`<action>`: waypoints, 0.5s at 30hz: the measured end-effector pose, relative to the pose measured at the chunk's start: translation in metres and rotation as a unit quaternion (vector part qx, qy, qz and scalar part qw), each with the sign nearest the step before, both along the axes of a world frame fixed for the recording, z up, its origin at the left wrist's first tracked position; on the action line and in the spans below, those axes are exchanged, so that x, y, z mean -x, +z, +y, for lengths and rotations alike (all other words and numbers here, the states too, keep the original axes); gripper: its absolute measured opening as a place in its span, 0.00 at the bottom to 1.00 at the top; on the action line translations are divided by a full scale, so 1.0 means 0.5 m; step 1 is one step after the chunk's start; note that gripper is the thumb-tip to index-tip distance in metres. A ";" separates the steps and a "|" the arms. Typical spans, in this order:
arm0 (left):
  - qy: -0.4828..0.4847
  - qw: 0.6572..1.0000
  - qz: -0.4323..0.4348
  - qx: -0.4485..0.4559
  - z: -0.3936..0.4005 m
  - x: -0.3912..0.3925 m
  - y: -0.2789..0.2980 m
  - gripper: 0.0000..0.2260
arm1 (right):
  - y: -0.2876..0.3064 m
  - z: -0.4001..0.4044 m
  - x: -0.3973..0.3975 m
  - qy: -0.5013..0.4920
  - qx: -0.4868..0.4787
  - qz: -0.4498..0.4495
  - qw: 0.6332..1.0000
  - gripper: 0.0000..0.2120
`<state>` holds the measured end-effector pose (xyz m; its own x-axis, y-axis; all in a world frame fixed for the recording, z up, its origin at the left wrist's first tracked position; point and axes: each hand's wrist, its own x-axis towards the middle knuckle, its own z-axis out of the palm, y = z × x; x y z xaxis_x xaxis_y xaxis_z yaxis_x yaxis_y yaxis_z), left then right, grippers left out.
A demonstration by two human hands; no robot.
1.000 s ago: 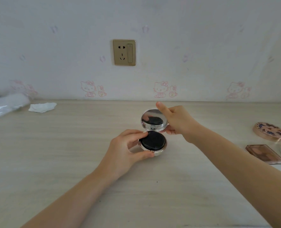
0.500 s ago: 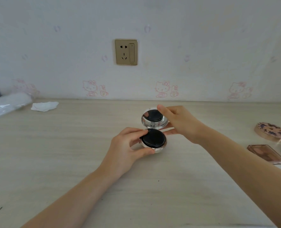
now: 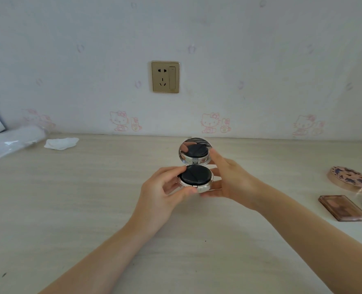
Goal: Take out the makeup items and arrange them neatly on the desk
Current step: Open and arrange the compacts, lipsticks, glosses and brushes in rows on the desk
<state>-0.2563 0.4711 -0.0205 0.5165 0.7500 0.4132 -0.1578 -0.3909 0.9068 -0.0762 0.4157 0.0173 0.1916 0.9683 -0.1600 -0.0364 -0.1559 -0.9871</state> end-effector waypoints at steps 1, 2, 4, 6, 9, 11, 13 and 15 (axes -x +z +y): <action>-0.004 1.000 -0.003 0.001 -0.001 -0.001 0.001 0.24 | 0.000 0.004 -0.001 0.001 -0.006 0.011 1.000 0.23; -0.006 1.000 -0.006 0.002 -0.002 -0.002 0.002 0.24 | 0.000 0.008 -0.001 0.001 -0.013 0.014 1.000 0.23; -0.006 1.000 -0.007 0.001 -0.002 -0.003 0.005 0.24 | 0.003 0.016 -0.004 -0.011 -0.025 0.004 1.000 0.23; -0.005 1.000 -0.006 0.000 0.003 -0.006 0.007 0.23 | 0.006 0.027 -0.012 -0.026 -0.049 0.010 0.998 0.22; -0.007 1.000 0.006 -0.007 0.017 -0.012 0.010 0.21 | 0.012 0.047 -0.020 -0.046 -0.073 0.033 0.996 0.19; 0.000 1.000 0.020 -0.013 0.032 -0.020 0.011 0.21 | 0.013 0.065 -0.023 -0.057 -0.073 0.015 0.996 0.19; 0.009 0.999 0.034 -0.014 0.051 -0.029 0.014 0.21 | 0.014 0.083 -0.025 -0.061 -0.065 0.000 0.996 0.20; 0.014 0.999 0.040 -0.019 0.071 -0.035 0.017 0.21 | 0.015 0.099 -0.032 -0.069 -0.053 0.003 0.996 0.21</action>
